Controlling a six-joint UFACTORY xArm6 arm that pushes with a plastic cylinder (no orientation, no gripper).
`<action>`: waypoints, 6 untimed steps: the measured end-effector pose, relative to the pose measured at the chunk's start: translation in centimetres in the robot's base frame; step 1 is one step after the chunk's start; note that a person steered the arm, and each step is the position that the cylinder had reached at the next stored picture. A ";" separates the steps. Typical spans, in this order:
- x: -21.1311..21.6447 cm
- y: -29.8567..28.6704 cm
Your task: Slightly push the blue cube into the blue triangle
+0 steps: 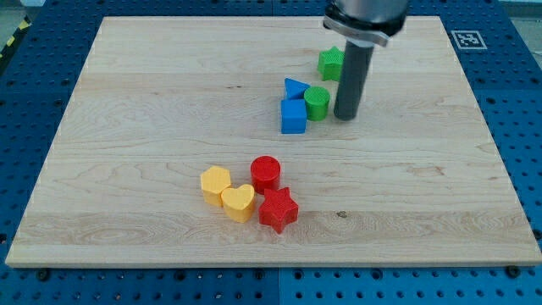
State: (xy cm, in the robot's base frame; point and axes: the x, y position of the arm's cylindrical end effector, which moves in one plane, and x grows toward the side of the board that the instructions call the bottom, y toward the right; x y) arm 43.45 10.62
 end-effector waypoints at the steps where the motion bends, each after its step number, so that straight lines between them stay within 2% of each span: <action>1: 4.6 0.2; 3: 2.1 -7.1; 5: -2.9 -7.3; 6: -0.1 -7.3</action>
